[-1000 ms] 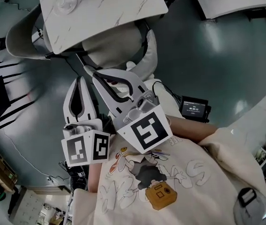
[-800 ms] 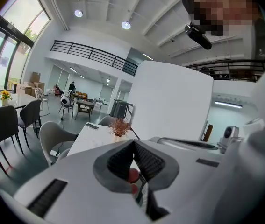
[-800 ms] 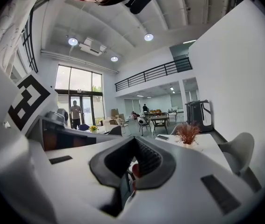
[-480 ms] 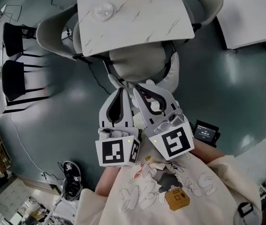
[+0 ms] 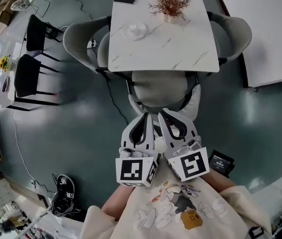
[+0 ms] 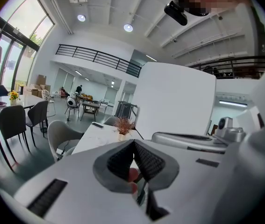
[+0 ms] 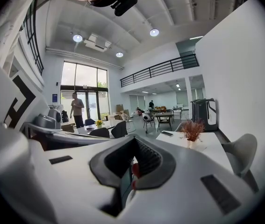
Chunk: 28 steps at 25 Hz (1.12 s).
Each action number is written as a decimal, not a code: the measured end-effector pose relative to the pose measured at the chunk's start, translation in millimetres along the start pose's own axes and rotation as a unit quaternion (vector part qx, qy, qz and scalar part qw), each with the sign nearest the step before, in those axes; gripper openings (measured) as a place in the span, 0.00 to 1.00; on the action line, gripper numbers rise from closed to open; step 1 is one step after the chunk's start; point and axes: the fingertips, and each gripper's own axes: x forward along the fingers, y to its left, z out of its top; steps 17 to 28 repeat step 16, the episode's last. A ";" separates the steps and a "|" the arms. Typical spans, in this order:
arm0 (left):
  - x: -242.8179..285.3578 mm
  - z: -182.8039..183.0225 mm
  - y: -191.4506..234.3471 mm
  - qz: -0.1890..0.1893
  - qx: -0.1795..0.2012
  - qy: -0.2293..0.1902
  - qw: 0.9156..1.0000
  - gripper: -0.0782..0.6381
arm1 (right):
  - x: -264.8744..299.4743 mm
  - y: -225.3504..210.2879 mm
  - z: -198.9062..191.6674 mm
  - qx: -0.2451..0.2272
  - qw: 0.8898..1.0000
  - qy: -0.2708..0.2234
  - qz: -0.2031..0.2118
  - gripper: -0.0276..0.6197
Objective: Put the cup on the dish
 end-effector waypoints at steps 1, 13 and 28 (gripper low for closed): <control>-2.6 1.1 1.1 0.003 -0.001 -0.003 1.000 0.12 | -0.4 3.1 -0.5 -0.003 1.000 0.003 0.004 0.05; -13.2 0.2 3.4 -0.006 -0.003 -0.009 1.000 0.12 | -4.4 16.9 -4.1 -0.011 1.000 0.007 0.007 0.05; -19.0 -2.3 3.5 -0.009 -0.004 -0.010 1.000 0.12 | -7.8 22.6 -5.5 -0.014 1.000 0.006 0.007 0.05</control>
